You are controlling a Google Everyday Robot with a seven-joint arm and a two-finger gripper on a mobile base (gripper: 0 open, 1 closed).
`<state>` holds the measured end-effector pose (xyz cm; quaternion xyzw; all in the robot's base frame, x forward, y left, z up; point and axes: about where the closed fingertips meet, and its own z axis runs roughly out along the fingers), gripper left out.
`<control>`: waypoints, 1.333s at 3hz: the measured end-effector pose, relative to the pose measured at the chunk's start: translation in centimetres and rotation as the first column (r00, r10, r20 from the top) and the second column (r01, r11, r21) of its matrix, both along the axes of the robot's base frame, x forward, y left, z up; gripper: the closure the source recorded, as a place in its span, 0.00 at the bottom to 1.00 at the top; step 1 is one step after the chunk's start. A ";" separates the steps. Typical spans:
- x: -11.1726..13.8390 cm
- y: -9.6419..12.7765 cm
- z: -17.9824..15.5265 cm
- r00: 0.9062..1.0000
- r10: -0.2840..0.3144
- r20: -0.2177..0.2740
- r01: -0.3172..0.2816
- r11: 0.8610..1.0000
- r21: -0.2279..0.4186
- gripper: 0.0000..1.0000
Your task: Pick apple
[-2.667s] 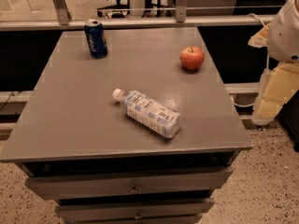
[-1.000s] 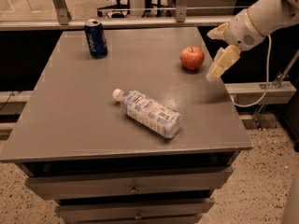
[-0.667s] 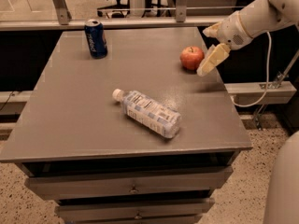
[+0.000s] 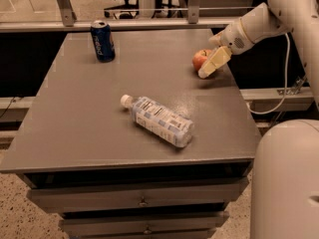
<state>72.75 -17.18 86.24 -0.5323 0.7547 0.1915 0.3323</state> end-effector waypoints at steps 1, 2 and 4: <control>0.3 0.3 -0.6 0.999 -0.015 -0.049 0.015 1.000 0.012 0.23; -0.4 0.1 0.4 0.997 -0.017 -0.077 0.019 1.000 0.023 0.46; -3.7 0.0 5.6 0.996 0.037 -0.081 -0.027 0.992 0.122 0.99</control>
Offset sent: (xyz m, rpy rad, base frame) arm -0.0136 -0.0130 0.0332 0.0345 0.1088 -0.0209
